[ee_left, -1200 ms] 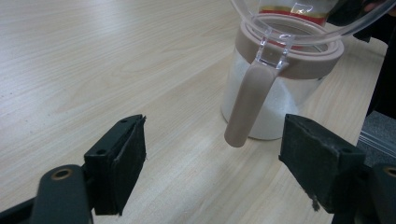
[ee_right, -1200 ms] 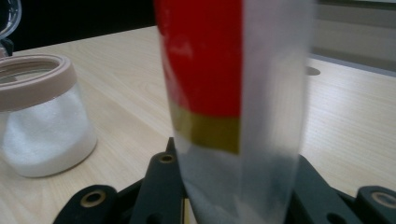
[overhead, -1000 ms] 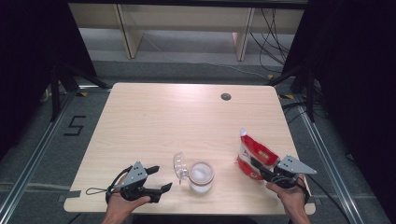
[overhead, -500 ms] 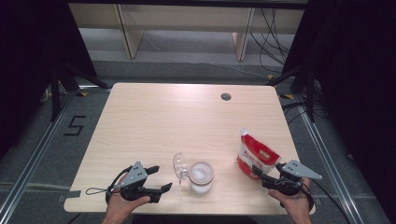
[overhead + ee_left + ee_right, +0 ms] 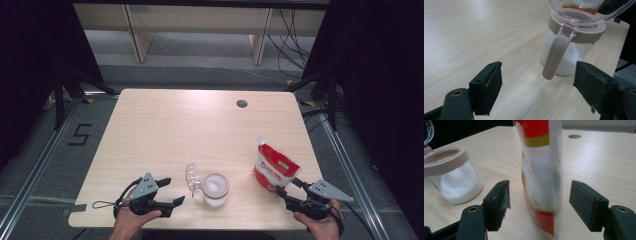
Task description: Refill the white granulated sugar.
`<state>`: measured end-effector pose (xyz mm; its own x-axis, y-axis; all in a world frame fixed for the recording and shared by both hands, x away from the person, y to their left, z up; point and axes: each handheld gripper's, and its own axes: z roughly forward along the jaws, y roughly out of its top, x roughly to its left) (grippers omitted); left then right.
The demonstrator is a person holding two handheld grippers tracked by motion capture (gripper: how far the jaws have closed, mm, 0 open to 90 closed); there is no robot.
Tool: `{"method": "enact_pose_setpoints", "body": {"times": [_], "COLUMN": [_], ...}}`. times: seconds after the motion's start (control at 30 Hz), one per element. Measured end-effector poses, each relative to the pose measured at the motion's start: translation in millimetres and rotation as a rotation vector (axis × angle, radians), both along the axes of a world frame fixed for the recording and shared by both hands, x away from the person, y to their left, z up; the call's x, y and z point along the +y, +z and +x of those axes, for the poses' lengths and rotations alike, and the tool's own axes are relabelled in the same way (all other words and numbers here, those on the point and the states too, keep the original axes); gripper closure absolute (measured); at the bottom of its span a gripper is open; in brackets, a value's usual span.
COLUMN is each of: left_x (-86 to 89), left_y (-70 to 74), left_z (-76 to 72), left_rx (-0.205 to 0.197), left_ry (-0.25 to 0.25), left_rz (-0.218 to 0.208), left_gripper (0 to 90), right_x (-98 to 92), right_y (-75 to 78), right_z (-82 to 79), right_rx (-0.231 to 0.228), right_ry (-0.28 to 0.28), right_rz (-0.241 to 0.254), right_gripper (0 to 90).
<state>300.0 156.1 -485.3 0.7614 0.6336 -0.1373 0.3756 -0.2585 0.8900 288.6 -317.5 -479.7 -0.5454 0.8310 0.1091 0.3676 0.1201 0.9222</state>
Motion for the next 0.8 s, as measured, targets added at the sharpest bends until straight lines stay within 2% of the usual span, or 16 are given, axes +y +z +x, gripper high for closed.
{"method": "enact_pose_setpoints", "body": {"times": [0.07, 0.13, 0.2, 0.23, 0.27, 0.3, 0.33, 0.37, 0.43, 0.47, 0.5, 0.57, 0.63, 0.8], "left_x": [-0.3, -0.7, -0.6, -1.0, -1.9, -1.9, -2.2, -3.5, -4.5, -5.1, -5.4, -6.0, -5.8, -5.4], "left_y": [0.3, 0.3, 1.8, 2.4, 2.1, 2.1, 2.9, 4.2, 5.8, 6.1, 5.9, 5.5, 5.2, 6.0], "left_z": [-0.2, -0.3, -1.2, -1.3, -1.0, -1.0, -1.3, -1.5, -2.1, -2.2, -1.6, -1.6, -0.9, -2.9], "left_rx": [-0.001, -0.001, -0.003, -0.003, -0.004, -0.004, -0.001, -0.003, -0.005, -0.005, -0.007, 0.000, -0.004, 0.000], "left_ry": [-0.007, -0.009, -0.006, -0.008, -0.012, -0.012, -0.011, -0.012, -0.012, -0.014, -0.024, -0.024, -0.027, -0.018], "left_rz": [0.003, -0.002, 0.010, 0.009, -0.007, -0.007, -0.007, -0.009, -0.002, -0.003, -0.007, -0.011, -0.012, -0.009], "left_gripper": [22.1, 22.1, 22.1, 22.1, 22.2, 22.3, 22.3, 22.4, 22.5, 22.5, 22.8, 23.9, 24.3, 27.2], "right_x": [-2.2, -1.3, -1.1, -2.7, -0.9, -0.9, -2.3, -3.6, -4.4, -6.6, -7.3, -6.0, -7.5, -8.7], "right_y": [0.4, 0.5, 0.6, 0.5, 0.8, 0.8, 0.4, 0.6, 0.3, -0.2, 0.0, -0.2, -0.1, -0.6], "right_z": [-0.4, -2.8, -6.9, -5.9, -9.2, -9.2, -8.6, -9.5, -12.9, -12.1, -13.5, -17.2, -17.2, -18.9], "right_rx": [-0.013, 0.002, 0.012, -0.022, 0.012, 0.012, -0.008, -0.016, -0.002, -0.027, -0.014, 0.017, -0.003, -0.014], "right_ry": [0.014, 0.001, 0.003, 0.013, -0.002, -0.002, 0.001, 0.020, 0.002, 0.009, 0.006, -0.011, -0.008, 0.007], "right_rz": [-0.023, -0.013, -0.012, -0.030, -0.009, -0.009, -0.030, -0.029, -0.022, -0.045, -0.049, -0.022, -0.025, -0.023], "right_gripper": [33.3, 33.1, 33.0, 33.0, 33.0, 33.0, 33.0, 33.0, 33.0, 32.9, 32.9, 33.0, 33.0, 33.0]}}
